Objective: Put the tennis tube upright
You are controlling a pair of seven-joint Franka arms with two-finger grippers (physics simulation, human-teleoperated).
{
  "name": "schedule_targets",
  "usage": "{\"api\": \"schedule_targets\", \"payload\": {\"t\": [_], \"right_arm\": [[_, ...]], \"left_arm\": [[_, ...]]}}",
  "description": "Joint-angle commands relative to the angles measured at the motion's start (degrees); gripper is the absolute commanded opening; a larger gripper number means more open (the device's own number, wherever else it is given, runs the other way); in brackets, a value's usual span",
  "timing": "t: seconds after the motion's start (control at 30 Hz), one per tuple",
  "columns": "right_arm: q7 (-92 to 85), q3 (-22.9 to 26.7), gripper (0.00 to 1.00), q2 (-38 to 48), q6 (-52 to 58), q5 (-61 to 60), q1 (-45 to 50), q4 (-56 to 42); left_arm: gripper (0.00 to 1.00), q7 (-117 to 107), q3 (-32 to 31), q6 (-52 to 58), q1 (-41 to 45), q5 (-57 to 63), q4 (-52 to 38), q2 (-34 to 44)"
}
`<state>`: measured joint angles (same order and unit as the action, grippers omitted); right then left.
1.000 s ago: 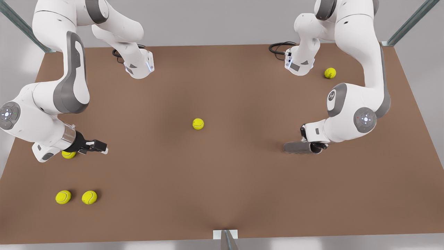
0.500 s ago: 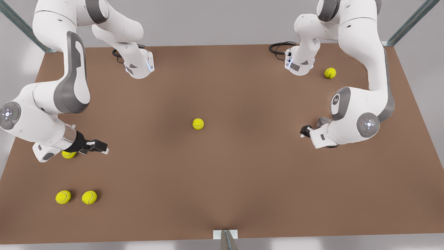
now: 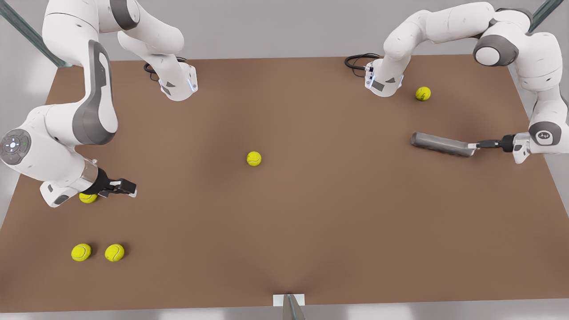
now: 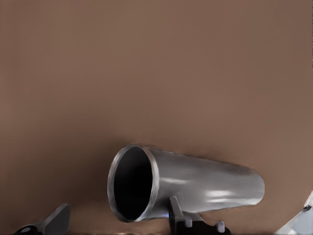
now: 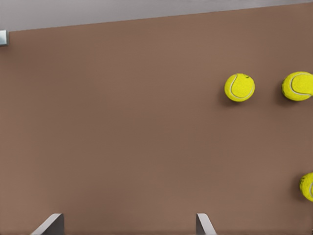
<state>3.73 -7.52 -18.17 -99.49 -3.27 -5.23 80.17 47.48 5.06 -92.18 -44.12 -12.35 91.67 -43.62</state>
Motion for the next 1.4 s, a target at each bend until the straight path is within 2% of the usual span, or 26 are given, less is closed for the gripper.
{"api": "schedule_targets", "payload": {"t": [0.0,0.1,0.23,0.4,0.57,0.73,0.93,1.37], "right_arm": [[0.31,-0.04,1.00,0.07,0.09,0.46,-0.04,-0.10],[0.23,-0.04,1.00,0.07,0.09,0.64,-0.13,-0.10],[0.31,-0.04,1.00,0.07,0.09,0.55,-0.04,-0.01],[0.31,-0.04,1.00,0.07,0.09,0.55,-0.04,-0.10],[0.40,-0.04,1.00,0.07,0.09,0.46,-0.04,-0.10],[0.31,-0.04,1.00,0.07,0.09,0.46,-0.04,-0.10],[0.31,-0.04,1.00,0.07,0.00,0.37,-0.04,-0.10],[0.14,-0.04,1.00,0.07,0.00,0.20,-0.30,-0.10]], "left_arm": [[1.00,31.26,0.57,3.50,-0.27,-1.01,-0.26,-0.06],[1.00,32.06,1.18,6.57,-0.62,-1.18,-0.18,-0.59],[1.00,32.14,0.66,6.22,-0.35,-4.70,-0.26,-0.59],[1.00,31.71,-0.84,5.26,-0.35,-8.03,-5.80,-0.85],[1.00,31.71,-1.28,3.58,-0.09,-13.93,-5.71,-4.11],[1.00,31.53,-1.89,5.43,-0.09,-13.84,-5.80,-4.02],[1.00,31.09,0.66,9.47,-0.09,-11.38,-5.63,-3.32],[1.00,30.56,0.39,10.52,2.11,-12.26,-4.57,-6.30]]}}
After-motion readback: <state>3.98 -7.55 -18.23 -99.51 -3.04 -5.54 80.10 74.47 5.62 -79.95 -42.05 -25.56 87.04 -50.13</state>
